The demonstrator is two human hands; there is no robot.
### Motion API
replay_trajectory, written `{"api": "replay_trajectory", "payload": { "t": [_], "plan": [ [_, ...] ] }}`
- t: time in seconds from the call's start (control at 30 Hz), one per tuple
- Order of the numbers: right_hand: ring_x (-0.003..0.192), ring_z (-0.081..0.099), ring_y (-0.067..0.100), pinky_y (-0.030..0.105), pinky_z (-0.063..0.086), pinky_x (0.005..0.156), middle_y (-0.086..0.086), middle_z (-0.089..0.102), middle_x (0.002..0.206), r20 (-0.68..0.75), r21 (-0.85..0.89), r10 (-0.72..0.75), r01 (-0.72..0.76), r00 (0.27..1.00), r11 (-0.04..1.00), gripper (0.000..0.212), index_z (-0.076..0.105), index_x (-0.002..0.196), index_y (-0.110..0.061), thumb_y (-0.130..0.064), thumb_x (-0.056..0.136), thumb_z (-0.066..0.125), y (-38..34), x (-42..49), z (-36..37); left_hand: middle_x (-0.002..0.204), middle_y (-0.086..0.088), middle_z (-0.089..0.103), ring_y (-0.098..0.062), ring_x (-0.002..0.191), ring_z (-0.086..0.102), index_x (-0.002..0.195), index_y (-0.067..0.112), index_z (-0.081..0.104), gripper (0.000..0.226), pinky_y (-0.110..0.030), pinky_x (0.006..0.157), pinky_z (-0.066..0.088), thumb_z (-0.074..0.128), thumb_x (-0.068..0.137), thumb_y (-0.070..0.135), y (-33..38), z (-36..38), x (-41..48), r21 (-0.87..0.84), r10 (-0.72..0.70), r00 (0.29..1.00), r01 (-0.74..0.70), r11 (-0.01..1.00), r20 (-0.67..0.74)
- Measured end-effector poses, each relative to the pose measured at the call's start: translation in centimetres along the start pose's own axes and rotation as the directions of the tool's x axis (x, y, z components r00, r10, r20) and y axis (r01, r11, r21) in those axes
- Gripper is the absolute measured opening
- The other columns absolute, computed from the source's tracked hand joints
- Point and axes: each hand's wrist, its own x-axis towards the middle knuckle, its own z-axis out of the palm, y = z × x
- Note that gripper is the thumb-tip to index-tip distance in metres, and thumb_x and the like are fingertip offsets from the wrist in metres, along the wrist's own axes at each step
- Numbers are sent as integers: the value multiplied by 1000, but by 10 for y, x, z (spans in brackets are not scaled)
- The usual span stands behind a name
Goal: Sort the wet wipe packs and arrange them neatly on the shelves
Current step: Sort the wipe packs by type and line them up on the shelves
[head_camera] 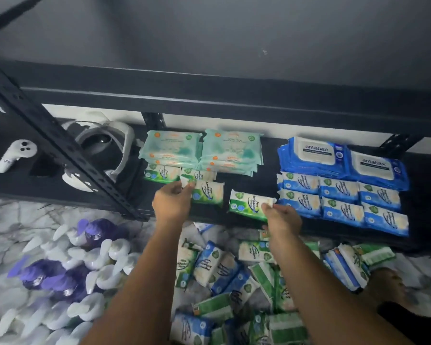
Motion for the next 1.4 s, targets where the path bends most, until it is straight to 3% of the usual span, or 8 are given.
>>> {"api": "replay_trajectory", "payload": {
  "t": [0.1, 0.23, 0.33, 0.5, 0.9, 1.03, 1.2, 1.4],
  "plan": [
    [72, 61, 16, 26, 53, 58, -3, 61, 84, 1, 2, -17, 17, 1000, 1000, 17, 65, 98, -11, -13, 86, 77, -8, 34, 33, 121, -4, 70, -19, 108, 63, 131, 11, 65, 57, -30, 93, 49, 74, 88, 48, 6, 16, 54, 47, 4, 1000, -3, 999, -29],
    [70, 62, 14, 35, 62, 74, -2, 64, 87, 9, -69, -13, 14, 1000, 998, 21, 66, 102, -12, -18, 86, 78, -11, 73, 71, 122, -5, 69, -15, 93, 57, 132, 10, 65, 52, -20, 76, 40, 72, 92, 42, 5, 32, 104, 96, -30, 999, 33, 995, -37],
    [67, 63, 14, 40, 63, 75, 0, 67, 86, 0, -89, -4, 4, 1000, 996, 22, 67, 100, -12, -20, 84, 80, -7, 91, 92, 84, 3, 66, -9, 65, 51, 113, 8, 70, 36, -7, 51, 36, 71, 93, 38, -5, 40, 130, 164, -60, 998, 61, 985, -13],
    [76, 64, 15, 28, 52, 61, 0, 65, 95, -40, -205, -177, 165, 983, 965, 24, 57, 86, -22, -19, 75, 79, 3, 101, 113, 92, -4, 68, -27, 92, 65, 111, 11, 73, 39, -29, 78, 48, 69, 91, 45, -19, 52, 147, 269, -22, 1000, 19, 963, 6],
    [100, 61, 32, 46, 56, 86, 5, 62, 106, 1, -592, -280, 226, 960, 774, 41, 57, 101, -16, -33, 65, 65, 11, 103, 130, 97, -1, 66, -23, 86, 60, 120, 15, 68, 35, -30, 76, 46, 66, 93, 37, -25, 69, 140, 313, 26, 999, -14, 950, -34],
    [100, 55, 30, 41, 52, 85, 8, 51, 117, 43, -583, -333, 294, 942, 758, 40, 51, 109, -16, -33, 80, 71, 10, 89, 112, 121, -15, 61, -36, 115, 55, 123, 9, 58, 48, -44, 100, 44, 59, 87, 41, -33, 65, 125, 318, 60, 988, -13, 948, -139],
    [88, 50, 15, 28, 42, 79, 3, 49, 109, 177, -531, -457, 476, 872, 702, 24, 59, 108, -16, -19, 88, 71, 37, 55, 46, 128, -21, 50, -41, 119, 43, 112, 11, 58, 31, -45, 102, 33, 62, 83, 22, -59, 52, 62, 312, -56, 976, 121, 942, -210],
    [78, 56, 23, 33, 46, 65, 5, 57, 92, 85, -575, -311, 302, 947, 761, 14, 58, 84, -19, -13, 84, 70, 86, 15, -44, 109, -21, 63, -42, 110, 58, 101, 11, 67, 34, -41, 95, 42, 56, 76, 32, -99, 38, -20, 439, -136, 972, 40, 898, 190]
  ]
}}
